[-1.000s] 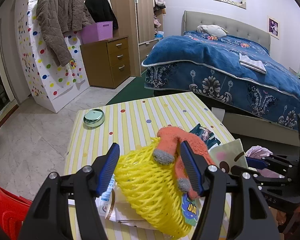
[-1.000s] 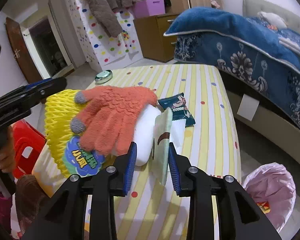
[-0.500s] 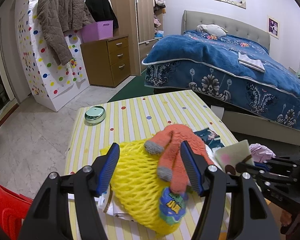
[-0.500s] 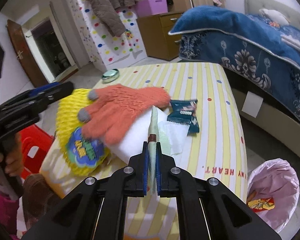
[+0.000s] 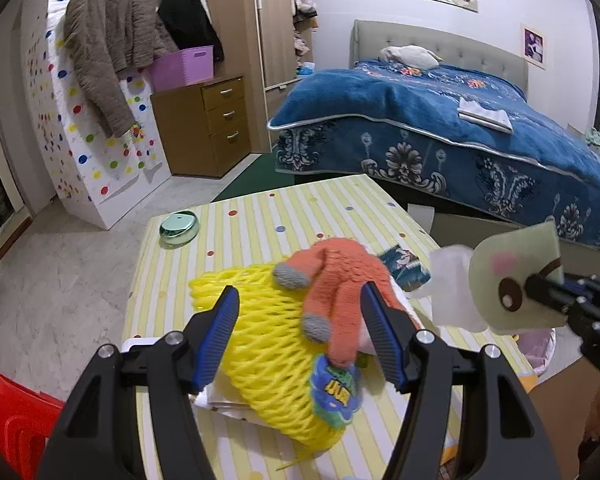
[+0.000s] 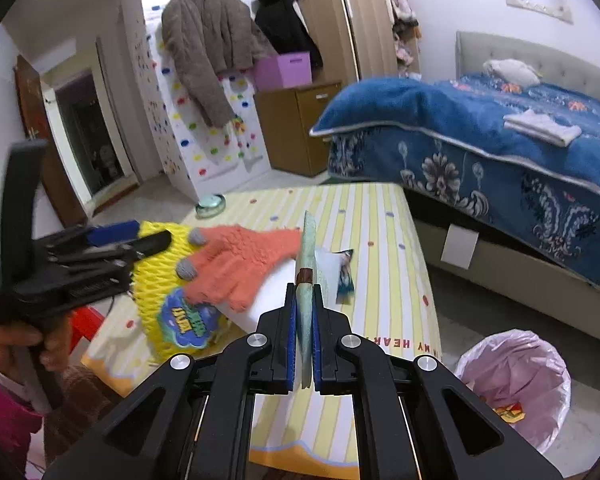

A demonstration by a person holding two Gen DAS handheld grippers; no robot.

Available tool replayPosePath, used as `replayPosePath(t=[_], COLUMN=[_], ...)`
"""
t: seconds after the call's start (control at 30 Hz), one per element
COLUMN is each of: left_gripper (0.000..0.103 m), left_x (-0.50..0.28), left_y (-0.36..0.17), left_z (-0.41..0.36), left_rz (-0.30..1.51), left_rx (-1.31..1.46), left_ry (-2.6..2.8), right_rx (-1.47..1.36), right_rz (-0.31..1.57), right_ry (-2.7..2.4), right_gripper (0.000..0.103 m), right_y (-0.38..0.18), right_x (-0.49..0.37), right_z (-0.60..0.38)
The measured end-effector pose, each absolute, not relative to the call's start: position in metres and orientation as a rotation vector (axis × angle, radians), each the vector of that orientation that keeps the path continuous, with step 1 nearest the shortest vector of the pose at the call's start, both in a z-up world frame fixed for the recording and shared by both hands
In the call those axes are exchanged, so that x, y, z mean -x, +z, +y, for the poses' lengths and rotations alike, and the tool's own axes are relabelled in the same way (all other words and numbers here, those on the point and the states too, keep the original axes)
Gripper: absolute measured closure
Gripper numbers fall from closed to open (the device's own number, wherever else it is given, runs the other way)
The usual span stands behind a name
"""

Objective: Collect trash
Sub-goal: 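Grasp and lift the orange glove with the left tool while the right tool holds the packet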

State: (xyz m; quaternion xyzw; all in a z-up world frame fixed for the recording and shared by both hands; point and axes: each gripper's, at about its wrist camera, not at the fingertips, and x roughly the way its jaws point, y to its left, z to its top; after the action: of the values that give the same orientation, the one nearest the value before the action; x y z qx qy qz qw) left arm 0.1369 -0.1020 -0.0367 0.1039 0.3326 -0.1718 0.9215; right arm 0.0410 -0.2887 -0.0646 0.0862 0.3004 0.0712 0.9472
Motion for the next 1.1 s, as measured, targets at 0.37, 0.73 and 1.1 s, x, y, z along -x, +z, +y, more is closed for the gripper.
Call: replayPosePath(t=[0.37,0.73,1.1], left_gripper=[0.042,0.083,0.099], left_x=[-0.15,-0.195,-0.181], left_y=[-0.047,-0.089,-0.048], left_z=[-0.134,-0.162,-0.155], left_rz=[0.707,0.83,0.678], left_rx=[-0.249,-0.343,-0.329], left_ry=[-0.403,-0.388,-0.412], right_rx=[-0.146,-0.179,-0.181], right_rz=[0.647,0.699,0.683], right_ry=[0.116,0.131,0.129], right_gripper=[0.097,0.097,0.097], right_y=[-0.076,-0.102,-0.096], right_x=[-0.013,-0.02,-0.018], right_z=[-0.297,-0.303,-0.302])
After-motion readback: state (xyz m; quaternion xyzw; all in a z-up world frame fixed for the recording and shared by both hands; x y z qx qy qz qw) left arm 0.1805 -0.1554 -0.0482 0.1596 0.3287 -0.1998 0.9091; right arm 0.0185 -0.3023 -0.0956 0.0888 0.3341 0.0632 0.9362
